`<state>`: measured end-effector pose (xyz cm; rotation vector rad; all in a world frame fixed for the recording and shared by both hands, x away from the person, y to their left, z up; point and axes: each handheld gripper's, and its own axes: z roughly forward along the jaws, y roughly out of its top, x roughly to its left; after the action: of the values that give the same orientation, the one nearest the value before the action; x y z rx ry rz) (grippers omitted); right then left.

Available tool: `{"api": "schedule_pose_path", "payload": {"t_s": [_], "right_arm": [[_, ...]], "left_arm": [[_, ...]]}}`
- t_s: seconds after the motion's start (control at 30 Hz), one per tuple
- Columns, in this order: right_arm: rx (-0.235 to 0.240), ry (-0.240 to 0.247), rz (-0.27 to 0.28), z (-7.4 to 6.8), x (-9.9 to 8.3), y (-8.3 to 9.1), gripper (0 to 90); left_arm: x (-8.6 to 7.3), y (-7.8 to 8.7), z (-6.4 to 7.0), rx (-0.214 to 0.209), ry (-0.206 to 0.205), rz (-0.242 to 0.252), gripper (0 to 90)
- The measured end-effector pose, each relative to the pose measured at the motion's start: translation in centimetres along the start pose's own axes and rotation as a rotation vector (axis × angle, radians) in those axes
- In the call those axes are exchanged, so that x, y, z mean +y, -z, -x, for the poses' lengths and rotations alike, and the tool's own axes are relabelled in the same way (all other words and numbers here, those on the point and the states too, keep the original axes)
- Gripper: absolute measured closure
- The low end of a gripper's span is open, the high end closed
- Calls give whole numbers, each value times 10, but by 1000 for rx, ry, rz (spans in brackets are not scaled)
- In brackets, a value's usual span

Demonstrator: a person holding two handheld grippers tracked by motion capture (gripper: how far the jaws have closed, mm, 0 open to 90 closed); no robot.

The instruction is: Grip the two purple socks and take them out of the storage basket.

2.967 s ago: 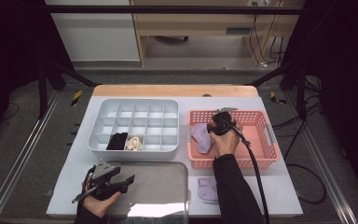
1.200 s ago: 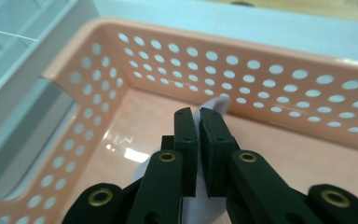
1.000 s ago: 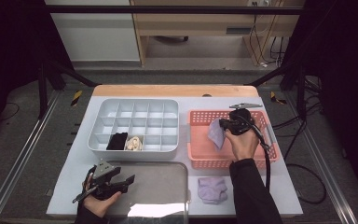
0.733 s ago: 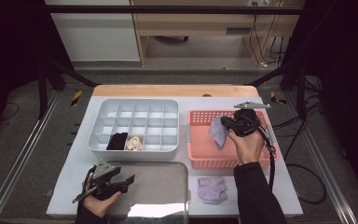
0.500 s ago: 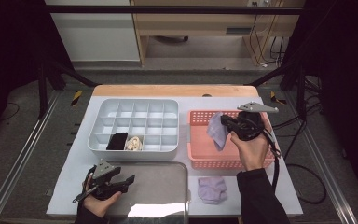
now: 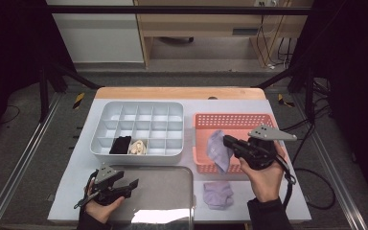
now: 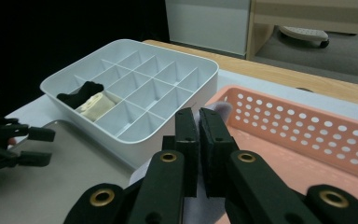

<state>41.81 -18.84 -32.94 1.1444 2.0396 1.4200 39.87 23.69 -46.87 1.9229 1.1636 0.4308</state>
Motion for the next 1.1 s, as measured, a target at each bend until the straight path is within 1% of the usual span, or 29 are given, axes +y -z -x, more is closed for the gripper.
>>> {"api": "schedule_pose_path", "payload": {"t_s": [0.13,0.23,0.37,0.5,0.67,0.73,0.77,0.8,1.0,1.1], "right_arm": [[11,9,4,-5,-14,13,870],[14,-5,6,-4,-27,21,870],[12,-27,-3,2,-45,30,871],[13,-44,-14,7,-65,39,871],[-4,-79,-44,17,-92,48,871],[-21,-96,-67,24,-101,48,870],[-36,-105,-73,27,-105,47,871],[-49,-111,-90,31,-110,46,870],[-130,-152,-172,55,-133,33,870],[-190,-146,-206,63,-140,30,869]], "left_arm": [[0,1,0,3,-2,3,315],[0,1,1,0,-1,2,315],[0,0,1,-3,4,2,315],[0,1,0,2,4,0,315],[0,0,1,2,6,2,315],[0,0,1,3,5,0,315],[0,0,1,3,5,0,315],[1,0,1,3,5,1,315],[1,1,1,0,2,6,315],[1,1,2,-2,2,6,315]]}}
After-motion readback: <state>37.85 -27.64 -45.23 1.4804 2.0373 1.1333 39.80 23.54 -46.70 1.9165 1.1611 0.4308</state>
